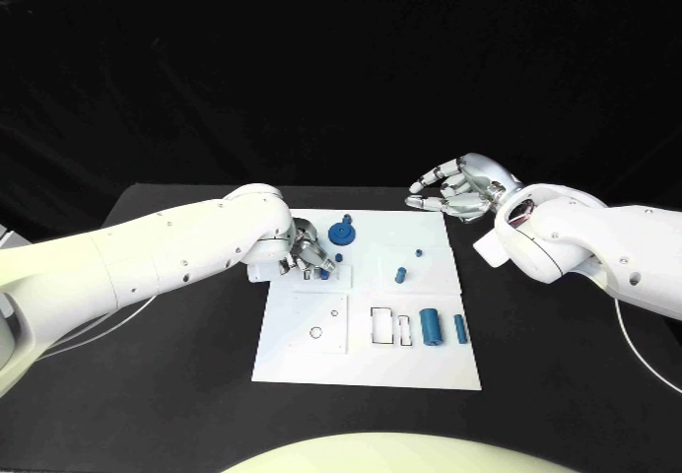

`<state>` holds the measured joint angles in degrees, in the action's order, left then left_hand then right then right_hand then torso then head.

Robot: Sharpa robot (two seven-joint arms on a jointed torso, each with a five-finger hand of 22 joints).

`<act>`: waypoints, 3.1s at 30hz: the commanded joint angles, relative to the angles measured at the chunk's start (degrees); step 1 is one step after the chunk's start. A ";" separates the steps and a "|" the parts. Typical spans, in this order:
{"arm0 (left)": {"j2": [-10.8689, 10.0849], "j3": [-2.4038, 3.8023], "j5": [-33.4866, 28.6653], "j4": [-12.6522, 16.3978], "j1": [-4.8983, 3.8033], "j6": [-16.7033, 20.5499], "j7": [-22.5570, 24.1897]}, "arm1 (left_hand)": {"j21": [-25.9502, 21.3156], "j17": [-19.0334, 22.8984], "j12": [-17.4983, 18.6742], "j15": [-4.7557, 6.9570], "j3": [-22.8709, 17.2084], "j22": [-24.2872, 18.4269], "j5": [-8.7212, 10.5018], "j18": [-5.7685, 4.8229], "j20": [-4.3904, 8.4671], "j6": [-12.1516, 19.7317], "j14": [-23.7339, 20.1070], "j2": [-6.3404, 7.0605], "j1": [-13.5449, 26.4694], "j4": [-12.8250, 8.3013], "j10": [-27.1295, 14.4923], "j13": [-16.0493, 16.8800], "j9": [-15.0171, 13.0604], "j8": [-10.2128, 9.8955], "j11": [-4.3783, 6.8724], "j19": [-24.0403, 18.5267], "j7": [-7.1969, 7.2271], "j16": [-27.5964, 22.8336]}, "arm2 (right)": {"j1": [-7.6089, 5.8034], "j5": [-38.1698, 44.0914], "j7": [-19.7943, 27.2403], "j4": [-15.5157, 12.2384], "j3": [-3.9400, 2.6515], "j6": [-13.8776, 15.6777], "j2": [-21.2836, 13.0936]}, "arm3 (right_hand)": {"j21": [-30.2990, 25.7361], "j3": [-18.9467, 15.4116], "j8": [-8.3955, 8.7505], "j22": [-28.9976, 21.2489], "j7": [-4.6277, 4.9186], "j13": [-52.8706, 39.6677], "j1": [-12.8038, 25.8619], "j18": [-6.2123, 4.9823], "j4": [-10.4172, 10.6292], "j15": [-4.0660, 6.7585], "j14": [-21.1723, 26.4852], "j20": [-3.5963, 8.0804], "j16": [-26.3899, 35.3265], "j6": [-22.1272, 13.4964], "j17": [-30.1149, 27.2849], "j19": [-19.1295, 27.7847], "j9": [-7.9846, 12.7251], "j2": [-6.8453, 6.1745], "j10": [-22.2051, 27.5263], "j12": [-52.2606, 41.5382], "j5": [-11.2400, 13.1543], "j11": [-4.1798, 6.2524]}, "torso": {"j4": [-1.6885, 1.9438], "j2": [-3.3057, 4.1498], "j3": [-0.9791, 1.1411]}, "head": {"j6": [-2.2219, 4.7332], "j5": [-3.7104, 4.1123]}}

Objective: Assemble the parts on the task board

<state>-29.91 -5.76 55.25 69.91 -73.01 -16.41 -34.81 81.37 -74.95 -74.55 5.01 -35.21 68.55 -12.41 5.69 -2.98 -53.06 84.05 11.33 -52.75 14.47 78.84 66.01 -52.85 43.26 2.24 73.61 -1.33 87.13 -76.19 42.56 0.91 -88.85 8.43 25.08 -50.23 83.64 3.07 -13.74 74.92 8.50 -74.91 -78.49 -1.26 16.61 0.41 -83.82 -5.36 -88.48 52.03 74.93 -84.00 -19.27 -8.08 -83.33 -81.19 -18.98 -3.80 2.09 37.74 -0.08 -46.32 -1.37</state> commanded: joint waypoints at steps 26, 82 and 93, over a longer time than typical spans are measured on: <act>-5.36 3.12 -1.78 5.75 -0.83 1.25 -0.42 | -3.47 -5.16 4.30 -1.34 8.27 -5.92 -0.21 0.25 -0.05 4.26 2.72 -0.32 -2.73 2.16 -5.25 -6.05 0.83 -4.40 -1.77 -4.42 -2.19 -2.44 | 0.26 0.56 0.58 0.41 0.02 -0.09 -0.26 | -0.27 -0.65 -0.35 11.36 -0.06 -7.60 1.42 -0.32 0.12 0.03 -5.15 -0.20 0.25 -0.32 10.71 -2.94 -0.12 0.19 0.19 0.26 0.01 0.09 | 0.09 -0.26 -0.02 | 0.54 0.37; 5.84 3.01 5.70 -18.00 -4.26 -0.84 7.00 | -5.23 -1.33 17.12 -4.69 16.38 -7.86 -0.18 0.71 -2.96 6.14 1.25 -3.19 -10.22 2.24 -14.41 -24.26 19.08 -20.43 -5.51 -5.36 -6.43 -4.16 | 0.65 -3.81 6.25 1.05 0.01 6.50 0.13 | -58.23 1.36 -3.55 -23.72 0.63 30.29 -0.15 -9.14 0.03 -0.35 10.36 -0.73 40.65 -4.89 -34.91 17.50 -1.35 0.22 23.98 41.81 -2.51 -0.45 | -0.45 1.34 -0.07 | 2.26 -0.09; 6.21 2.61 4.38 -18.47 -3.75 -2.86 6.77 | -5.09 -1.72 16.74 -4.34 16.72 -7.57 -0.36 0.66 -2.71 4.77 1.42 -3.60 -11.45 2.17 -14.06 -24.05 18.53 -18.74 -5.08 -5.18 -5.92 -3.88 | 0.65 -7.14 8.63 1.34 0.02 8.53 0.32 | -73.91 7.37 -6.14 -39.04 3.72 50.21 -0.53 -8.98 -0.12 -4.36 18.43 -4.57 63.74 -9.24 -41.96 22.13 -0.63 -1.61 28.58 56.58 -3.21 -4.00 | -0.43 1.30 0.01 | 2.10 0.08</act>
<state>-23.87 -3.16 60.18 51.33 -76.75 -17.26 -28.18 76.05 -74.93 -57.48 0.20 -18.88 60.97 -12.65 5.69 -5.94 -47.86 83.94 7.77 -63.71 16.60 64.83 41.97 -34.27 24.22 -3.18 68.40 -7.16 82.98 -75.56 37.51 6.87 -87.52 8.45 32.13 -49.97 10.25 10.17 -19.57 36.46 11.24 -25.46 -79.08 -10.19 16.47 -3.93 -65.80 -9.87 -25.57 43.15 33.31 -62.22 -19.95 -9.19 -54.65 -25.14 -21.87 -7.45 1.64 39.07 -0.12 -44.22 -1.43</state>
